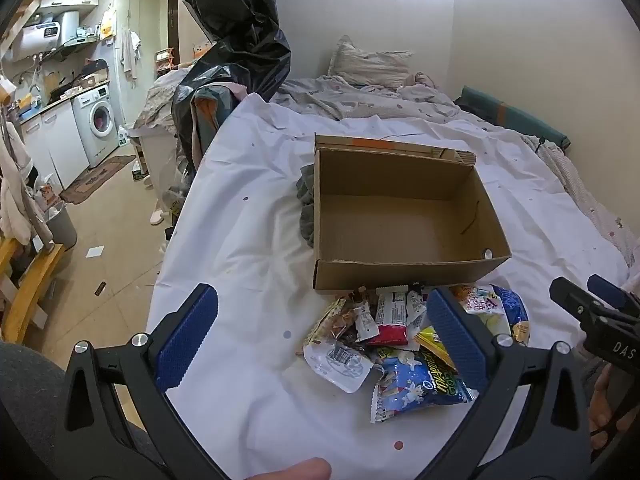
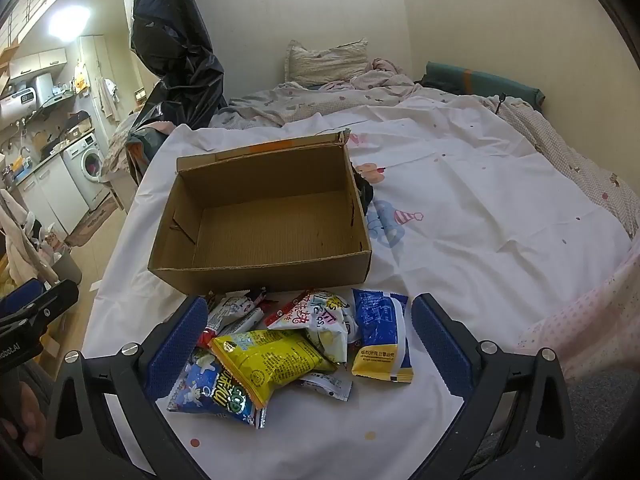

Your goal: Organize snacks

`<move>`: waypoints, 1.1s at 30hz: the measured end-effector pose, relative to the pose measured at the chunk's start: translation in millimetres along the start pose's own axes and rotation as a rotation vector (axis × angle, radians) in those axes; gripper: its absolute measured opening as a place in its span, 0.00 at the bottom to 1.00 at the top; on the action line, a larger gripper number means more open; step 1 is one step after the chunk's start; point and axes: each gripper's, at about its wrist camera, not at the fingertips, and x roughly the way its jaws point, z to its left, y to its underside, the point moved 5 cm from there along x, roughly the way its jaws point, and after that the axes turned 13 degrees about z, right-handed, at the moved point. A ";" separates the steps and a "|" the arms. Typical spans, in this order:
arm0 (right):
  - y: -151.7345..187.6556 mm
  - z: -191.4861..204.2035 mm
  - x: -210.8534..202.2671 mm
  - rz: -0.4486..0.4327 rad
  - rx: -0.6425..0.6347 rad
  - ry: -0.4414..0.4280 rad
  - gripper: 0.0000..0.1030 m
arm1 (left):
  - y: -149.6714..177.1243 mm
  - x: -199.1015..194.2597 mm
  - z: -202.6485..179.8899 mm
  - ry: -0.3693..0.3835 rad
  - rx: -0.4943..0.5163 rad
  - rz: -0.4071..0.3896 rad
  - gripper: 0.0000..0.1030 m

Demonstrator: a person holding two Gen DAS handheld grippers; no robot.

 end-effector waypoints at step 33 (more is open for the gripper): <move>0.5 -0.7 0.7 0.004 0.003 -0.010 1.00 | 0.1 0.1 0.0 0.012 -0.009 0.004 1.00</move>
